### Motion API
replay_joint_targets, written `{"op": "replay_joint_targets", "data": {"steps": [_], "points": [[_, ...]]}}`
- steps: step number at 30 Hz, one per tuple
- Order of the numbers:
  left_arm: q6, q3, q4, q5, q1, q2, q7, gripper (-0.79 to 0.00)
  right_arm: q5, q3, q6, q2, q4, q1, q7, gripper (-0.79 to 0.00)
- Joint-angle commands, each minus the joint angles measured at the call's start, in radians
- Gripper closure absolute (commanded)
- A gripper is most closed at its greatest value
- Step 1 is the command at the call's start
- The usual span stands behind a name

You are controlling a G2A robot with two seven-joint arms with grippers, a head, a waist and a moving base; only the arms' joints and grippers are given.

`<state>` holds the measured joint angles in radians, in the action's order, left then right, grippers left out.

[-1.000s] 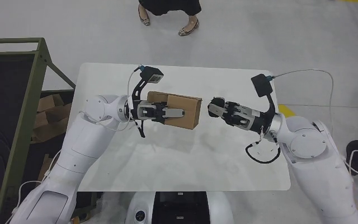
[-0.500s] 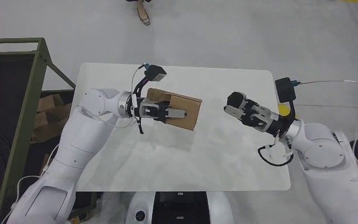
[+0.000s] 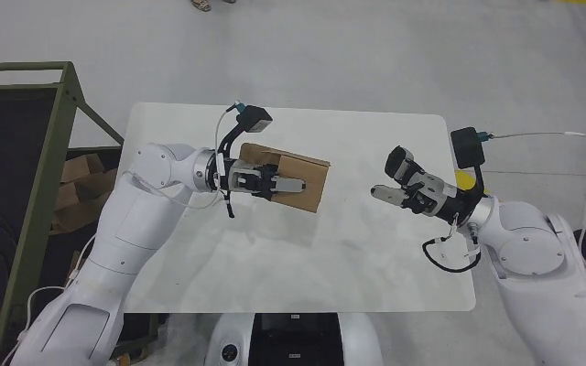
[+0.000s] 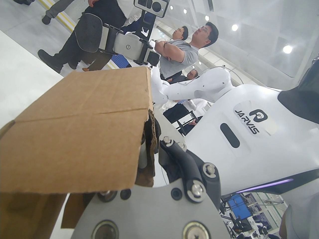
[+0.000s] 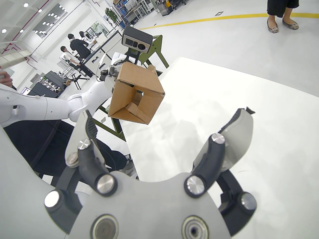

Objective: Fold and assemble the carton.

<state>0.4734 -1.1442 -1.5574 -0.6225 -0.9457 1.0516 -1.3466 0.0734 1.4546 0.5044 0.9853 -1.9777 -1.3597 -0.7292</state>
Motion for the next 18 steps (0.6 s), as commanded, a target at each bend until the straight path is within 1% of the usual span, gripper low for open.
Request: {"op": "replay_joint_targets", "data": {"steps": [1, 5, 8, 10, 14, 18], "points": [[0.000, 0.000, 0.000, 0.000, 0.000, 0.000, 0.000, 0.000, 0.000, 0.000, 0.000, 0.000, 0.000, 0.000, 0.000, -0.785], [-0.014, 0.003, -0.013, 0.153, 0.005, -0.005, 0.030, 0.000, 0.000, 0.000, 0.000, 0.000, 0.000, 0.000, 0.000, -0.785], [-0.013, 0.016, -0.014, 0.226, 0.030, -0.007, -0.006, 0.000, 0.000, 0.000, 0.000, 0.000, 0.000, 0.000, 0.000, -0.785], [-0.027, 0.038, -0.030, 0.322, 0.060, -0.010, -0.028, 0.000, 0.000, 0.000, 0.000, 0.000, 0.000, 0.000, 0.000, -0.785], [-0.053, 0.107, -0.060, 0.490, 0.126, -0.019, -0.053, 0.000, 0.000, 0.000, 0.000, 0.000, 0.000, 0.000, 0.000, -0.785], [-0.063, 0.219, -0.075, 0.608, 0.214, -0.029, -0.064, 0.000, 0.019, 0.012, -0.016, 0.000, -0.006, -0.020, 0.031, -0.785]]}}
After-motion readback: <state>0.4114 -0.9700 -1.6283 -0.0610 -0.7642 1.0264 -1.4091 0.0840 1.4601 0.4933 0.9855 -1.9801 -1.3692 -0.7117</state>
